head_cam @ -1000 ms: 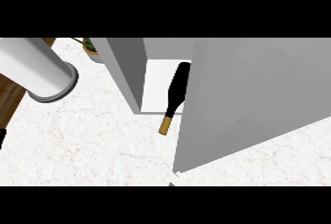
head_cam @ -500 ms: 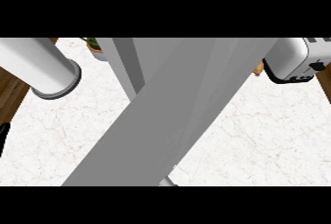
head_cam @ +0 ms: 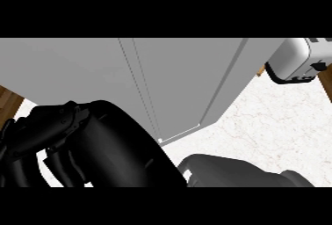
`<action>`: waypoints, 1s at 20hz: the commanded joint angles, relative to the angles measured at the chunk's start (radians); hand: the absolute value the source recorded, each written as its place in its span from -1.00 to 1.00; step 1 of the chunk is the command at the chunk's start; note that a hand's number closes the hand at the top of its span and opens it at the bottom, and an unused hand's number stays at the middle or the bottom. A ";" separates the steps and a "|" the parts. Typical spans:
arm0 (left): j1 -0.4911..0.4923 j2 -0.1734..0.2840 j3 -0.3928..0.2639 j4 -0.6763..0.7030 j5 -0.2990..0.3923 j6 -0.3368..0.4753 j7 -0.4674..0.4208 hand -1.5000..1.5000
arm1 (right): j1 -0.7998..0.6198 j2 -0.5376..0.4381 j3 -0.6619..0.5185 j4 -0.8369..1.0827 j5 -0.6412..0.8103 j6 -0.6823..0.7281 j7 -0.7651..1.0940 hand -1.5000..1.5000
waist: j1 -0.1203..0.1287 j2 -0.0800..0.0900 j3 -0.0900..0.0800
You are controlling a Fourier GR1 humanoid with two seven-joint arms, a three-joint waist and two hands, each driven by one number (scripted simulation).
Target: Pick up the wine, place it into the cabinet and close the cabinet
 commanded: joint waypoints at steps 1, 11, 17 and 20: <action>0.002 -0.008 -0.005 -0.044 -0.016 0.036 0.037 -1.00 | -0.141 0.012 -0.087 0.208 -0.001 0.058 -0.088 1.00 | -0.004 0.000 0.001; 0.003 -0.029 0.062 -0.034 -0.028 0.006 0.071 -1.00 | -0.193 -0.015 -0.257 0.543 -0.008 0.219 -0.261 1.00 | -0.015 0.000 0.002; -0.050 -0.105 -0.027 0.021 -0.117 0.028 0.057 -1.00 | -0.173 0.003 -0.282 0.709 0.007 0.275 -0.427 1.00 | -0.022 0.004 0.002; -0.037 -0.062 0.040 0.005 -0.074 -0.017 0.084 -1.00 | -0.221 -0.044 -0.352 0.776 -0.025 0.329 -0.432 1.00 | -0.009 0.005 0.001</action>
